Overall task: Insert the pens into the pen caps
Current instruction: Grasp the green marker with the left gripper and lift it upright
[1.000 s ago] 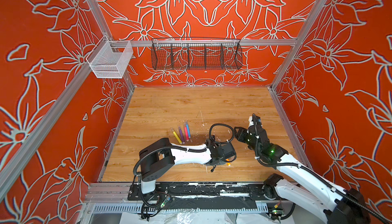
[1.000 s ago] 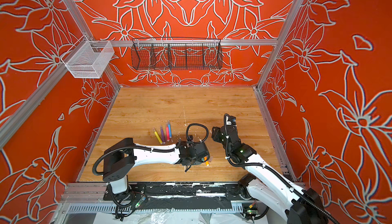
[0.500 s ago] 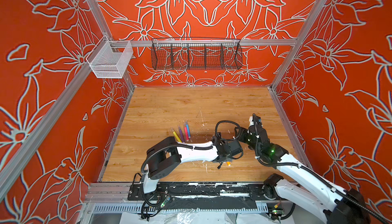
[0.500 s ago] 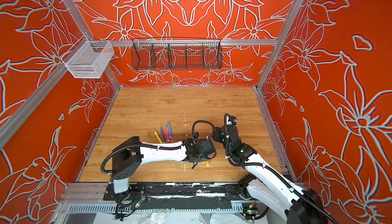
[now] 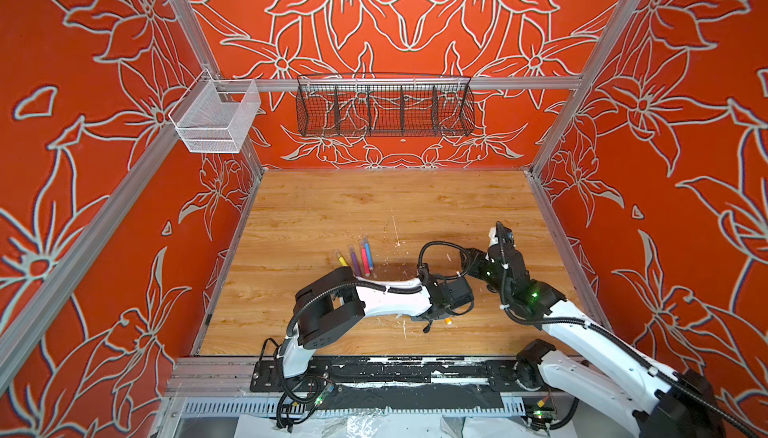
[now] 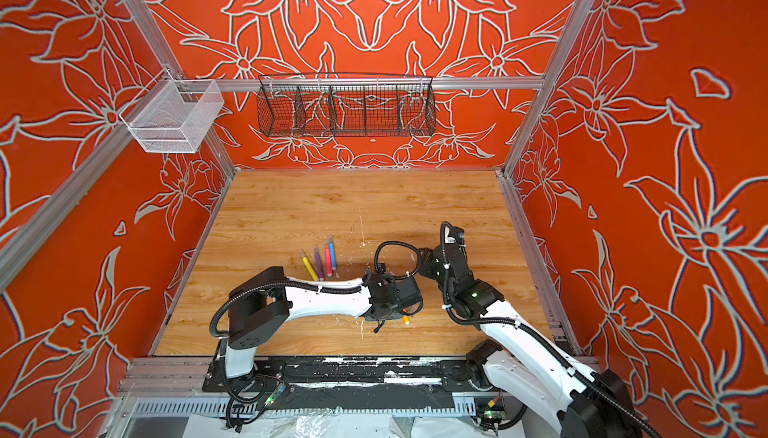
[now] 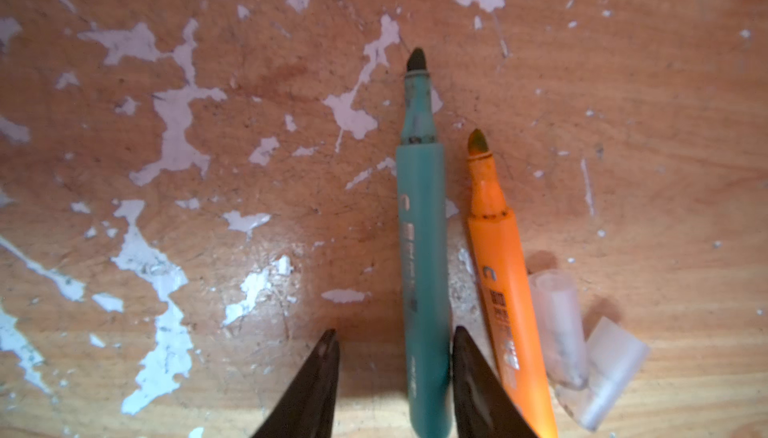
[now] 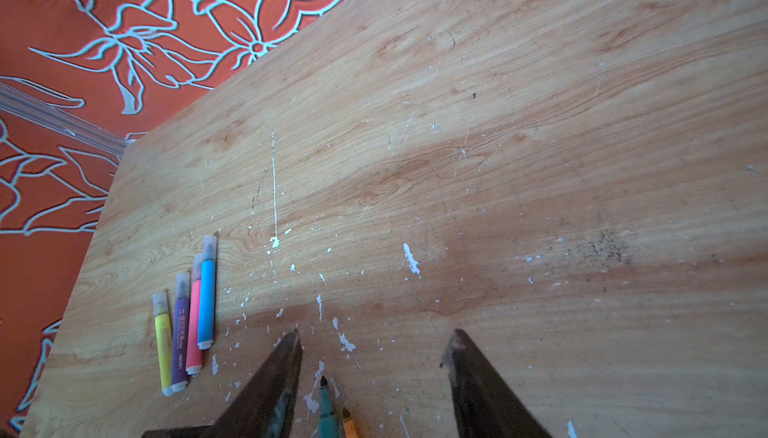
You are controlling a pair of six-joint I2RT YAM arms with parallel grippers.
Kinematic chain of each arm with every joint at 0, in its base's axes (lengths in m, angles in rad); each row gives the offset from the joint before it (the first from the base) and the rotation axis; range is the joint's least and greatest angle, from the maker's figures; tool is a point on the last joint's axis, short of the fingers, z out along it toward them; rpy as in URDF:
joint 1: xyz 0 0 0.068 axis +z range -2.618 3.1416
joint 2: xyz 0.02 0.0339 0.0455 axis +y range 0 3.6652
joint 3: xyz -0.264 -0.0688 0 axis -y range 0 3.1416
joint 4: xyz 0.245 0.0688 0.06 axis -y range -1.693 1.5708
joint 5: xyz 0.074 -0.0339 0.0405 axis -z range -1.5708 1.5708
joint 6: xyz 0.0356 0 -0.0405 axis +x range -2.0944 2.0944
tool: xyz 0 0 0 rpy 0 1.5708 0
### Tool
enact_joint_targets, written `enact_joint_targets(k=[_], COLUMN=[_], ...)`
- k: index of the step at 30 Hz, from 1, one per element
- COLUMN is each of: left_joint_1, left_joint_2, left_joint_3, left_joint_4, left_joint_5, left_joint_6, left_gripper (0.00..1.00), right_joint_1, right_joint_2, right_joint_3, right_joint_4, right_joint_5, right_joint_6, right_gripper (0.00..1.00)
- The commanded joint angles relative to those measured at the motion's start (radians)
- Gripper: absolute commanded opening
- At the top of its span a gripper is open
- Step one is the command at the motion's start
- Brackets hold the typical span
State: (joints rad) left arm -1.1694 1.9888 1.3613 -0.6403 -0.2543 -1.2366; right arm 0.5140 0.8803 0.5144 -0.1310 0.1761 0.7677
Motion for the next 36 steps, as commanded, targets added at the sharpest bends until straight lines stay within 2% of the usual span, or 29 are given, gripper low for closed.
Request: enact_joint_targets(k=[1, 5, 9, 18, 21, 25, 32, 36], left_joint_1=[0.008, 0.013, 0.014, 0.039, 0.048, 0.062, 0.072, 0.097], left_joint_2=[0.044, 0.053, 0.083, 0.119, 0.116, 0.101, 0.095, 0.074], left_joint_3=[0.001, 0.022, 0.068, 0.032, 0.021, -0.018, -0.039, -0.036], left_joint_4=[-0.042, -0.084, -0.169, -0.089, -0.069, -0.026, -0.002, 0.026], left_joint_5=[-0.005, -0.014, -0.045, 0.045, 0.062, 0.101, 0.127, 0.170], left_joint_6=[-0.030, -0.038, -0.055, -0.022, -0.012, -0.004, -0.001, 0.053], left_gripper=[0.39, 0.34, 0.33, 0.32, 0.27, 0.14, 0.08, 0.03], right_joint_1=[-0.008, -0.009, -0.013, -0.016, -0.017, -0.018, -0.020, -0.022], right_joint_2=[-0.019, -0.034, -0.034, -0.044, -0.041, -0.026, -0.020, -0.021], right_joint_3=[0.034, 0.030, 0.032, 0.029, 0.028, 0.022, 0.017, 0.017], right_joint_4=[-0.021, -0.022, -0.028, -0.032, -0.028, -0.020, -0.014, -0.012], right_joint_5=[-0.004, 0.009, 0.008, 0.019, 0.013, 0.010, 0.000, -0.003], right_joint_6=[0.019, 0.017, 0.016, 0.015, 0.016, 0.031, 0.038, 0.042], right_gripper=[0.58, 0.58, 0.58, 0.58, 0.58, 0.58, 0.58, 0.57])
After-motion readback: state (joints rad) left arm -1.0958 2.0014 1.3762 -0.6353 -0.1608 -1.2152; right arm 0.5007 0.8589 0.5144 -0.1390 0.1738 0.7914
